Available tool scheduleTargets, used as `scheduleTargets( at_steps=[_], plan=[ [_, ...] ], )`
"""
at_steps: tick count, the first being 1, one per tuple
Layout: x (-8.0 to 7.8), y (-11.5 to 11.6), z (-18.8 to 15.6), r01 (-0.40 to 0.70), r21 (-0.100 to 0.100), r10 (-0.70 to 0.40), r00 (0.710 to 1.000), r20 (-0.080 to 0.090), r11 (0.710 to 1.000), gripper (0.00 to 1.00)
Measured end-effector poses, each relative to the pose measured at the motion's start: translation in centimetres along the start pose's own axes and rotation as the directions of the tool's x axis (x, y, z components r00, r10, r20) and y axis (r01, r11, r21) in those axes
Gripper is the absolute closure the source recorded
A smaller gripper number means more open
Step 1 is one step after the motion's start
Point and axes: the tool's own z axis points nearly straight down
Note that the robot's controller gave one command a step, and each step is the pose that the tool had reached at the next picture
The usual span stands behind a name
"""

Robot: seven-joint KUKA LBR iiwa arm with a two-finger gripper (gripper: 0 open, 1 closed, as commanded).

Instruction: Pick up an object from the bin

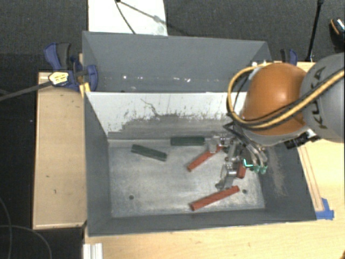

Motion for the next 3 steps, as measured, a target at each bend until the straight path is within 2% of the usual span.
scheduleTargets(
  at_steps=[1, 2, 3],
  plan=[
    [2.9, -6.4, 11.8, 0.197, 0.003, -0.197, 0.98, 0.01, 0.98, 0.0],
    [3.9, -6.8, 8.7, 0.111, 0.002, -0.111, 0.994, 0.011, 0.994, 0.0],
    [3.3, -5.7, 8.8, -0.004, 0.0, 0.004, 1.0, 0.014, 1.0, 0.0]
  ],
)
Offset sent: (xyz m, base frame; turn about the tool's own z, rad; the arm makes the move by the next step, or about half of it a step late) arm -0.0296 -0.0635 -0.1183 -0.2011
